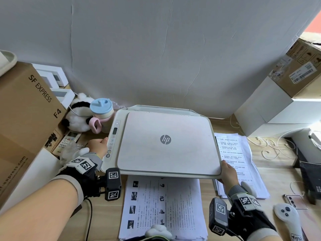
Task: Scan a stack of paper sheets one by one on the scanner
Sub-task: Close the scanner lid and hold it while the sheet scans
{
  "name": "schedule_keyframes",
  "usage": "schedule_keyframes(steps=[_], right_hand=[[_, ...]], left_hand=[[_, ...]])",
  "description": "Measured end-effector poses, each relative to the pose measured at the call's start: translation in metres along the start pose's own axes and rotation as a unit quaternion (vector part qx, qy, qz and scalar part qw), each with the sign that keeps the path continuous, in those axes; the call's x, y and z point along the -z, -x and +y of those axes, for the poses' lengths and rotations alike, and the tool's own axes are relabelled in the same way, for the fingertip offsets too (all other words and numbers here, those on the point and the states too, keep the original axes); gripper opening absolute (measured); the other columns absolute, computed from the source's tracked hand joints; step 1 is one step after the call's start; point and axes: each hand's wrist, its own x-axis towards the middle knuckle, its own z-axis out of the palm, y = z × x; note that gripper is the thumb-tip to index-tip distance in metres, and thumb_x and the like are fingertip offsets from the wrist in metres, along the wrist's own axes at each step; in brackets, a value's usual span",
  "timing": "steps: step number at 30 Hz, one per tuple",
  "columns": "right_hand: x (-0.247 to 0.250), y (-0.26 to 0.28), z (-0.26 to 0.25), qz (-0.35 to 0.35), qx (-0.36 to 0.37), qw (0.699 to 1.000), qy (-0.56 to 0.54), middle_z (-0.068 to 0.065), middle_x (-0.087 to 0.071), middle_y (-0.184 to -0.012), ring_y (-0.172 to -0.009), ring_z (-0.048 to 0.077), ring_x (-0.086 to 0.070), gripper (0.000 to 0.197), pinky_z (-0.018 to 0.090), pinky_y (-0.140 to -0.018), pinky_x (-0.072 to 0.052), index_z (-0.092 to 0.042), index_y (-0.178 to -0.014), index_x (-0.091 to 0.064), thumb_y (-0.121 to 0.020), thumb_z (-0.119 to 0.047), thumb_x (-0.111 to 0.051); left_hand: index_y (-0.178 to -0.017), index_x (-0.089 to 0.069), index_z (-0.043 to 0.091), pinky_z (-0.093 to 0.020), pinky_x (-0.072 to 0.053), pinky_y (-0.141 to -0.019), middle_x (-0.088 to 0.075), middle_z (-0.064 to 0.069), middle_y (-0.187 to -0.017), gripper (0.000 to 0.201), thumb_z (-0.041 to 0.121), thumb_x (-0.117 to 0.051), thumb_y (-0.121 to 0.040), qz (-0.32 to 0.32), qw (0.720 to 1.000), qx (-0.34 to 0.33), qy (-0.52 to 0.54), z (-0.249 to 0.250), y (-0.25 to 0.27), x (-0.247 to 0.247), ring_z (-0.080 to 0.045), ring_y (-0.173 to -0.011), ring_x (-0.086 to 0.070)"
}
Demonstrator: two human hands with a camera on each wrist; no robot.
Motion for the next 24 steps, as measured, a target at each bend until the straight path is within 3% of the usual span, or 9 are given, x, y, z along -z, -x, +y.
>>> schedule_keyframes(steps=[8, 11, 15, 19, 24], right_hand=[[0.000, 0.002, -0.001, 0.000, 0.005, 1.000, 0.002, 0.011, -0.053, -0.079, -0.082, 0.026, -0.049, 0.036, 0.048, -0.086, -0.047, -0.011, -0.070, -0.054, -0.096, -0.031, -0.040], [0.000, 0.003, -0.002, -0.002, 0.004, 1.000, 0.002, 0.009, -0.055, -0.081, -0.086, 0.028, -0.052, 0.035, 0.049, -0.090, -0.046, -0.013, -0.073, -0.056, -0.097, -0.032, -0.040], [0.001, 0.004, -0.003, -0.005, 0.002, 1.000, 0.000, 0.009, -0.053, -0.080, -0.084, 0.027, -0.051, 0.033, 0.044, -0.082, -0.047, -0.014, -0.073, -0.055, -0.098, -0.031, -0.040], [0.000, 0.008, -0.006, -0.009, 0.001, 1.000, -0.001, 0.011, -0.055, -0.086, -0.085, 0.029, -0.052, 0.032, 0.049, -0.086, -0.050, -0.014, -0.076, -0.056, -0.098, -0.031, -0.039], [0.001, 0.012, -0.009, -0.014, -0.007, 1.000, -0.008, 0.012, -0.055, -0.089, -0.085, 0.029, -0.052, 0.032, 0.046, -0.084, -0.050, -0.016, -0.076, -0.056, -0.098, -0.032, -0.040]], left_hand=[[-0.065, -0.052, -0.004, -0.031, -0.031, -0.069, -0.046, -0.021, -0.072, 0.041, 0.024, -0.050, -0.095, 0.007, 1.000, 0.008, -0.007, -0.002, -0.002, 0.000, -0.027, -0.072, -0.038], [-0.068, -0.054, -0.005, -0.030, -0.031, -0.070, -0.048, -0.020, -0.073, 0.039, 0.024, -0.049, -0.095, 0.003, 1.000, 0.008, -0.003, 0.000, 0.001, 0.001, -0.027, -0.073, -0.039], [-0.066, -0.052, -0.004, -0.031, -0.031, -0.069, -0.047, -0.020, -0.071, 0.040, 0.024, -0.049, -0.096, 0.000, 1.000, 0.009, -0.002, 0.001, 0.002, 0.000, -0.027, -0.073, -0.039], [-0.072, -0.055, -0.006, -0.031, -0.030, -0.070, -0.049, -0.021, -0.076, 0.039, 0.024, -0.049, -0.096, -0.001, 1.000, 0.008, 0.001, 0.002, 0.003, 0.002, -0.026, -0.074, -0.040], [-0.063, -0.051, -0.002, -0.032, -0.032, -0.070, -0.047, -0.020, -0.071, 0.041, 0.023, -0.050, -0.095, 0.013, 1.000, 0.017, -0.002, 0.002, 0.004, 0.002, -0.027, -0.072, -0.039]])
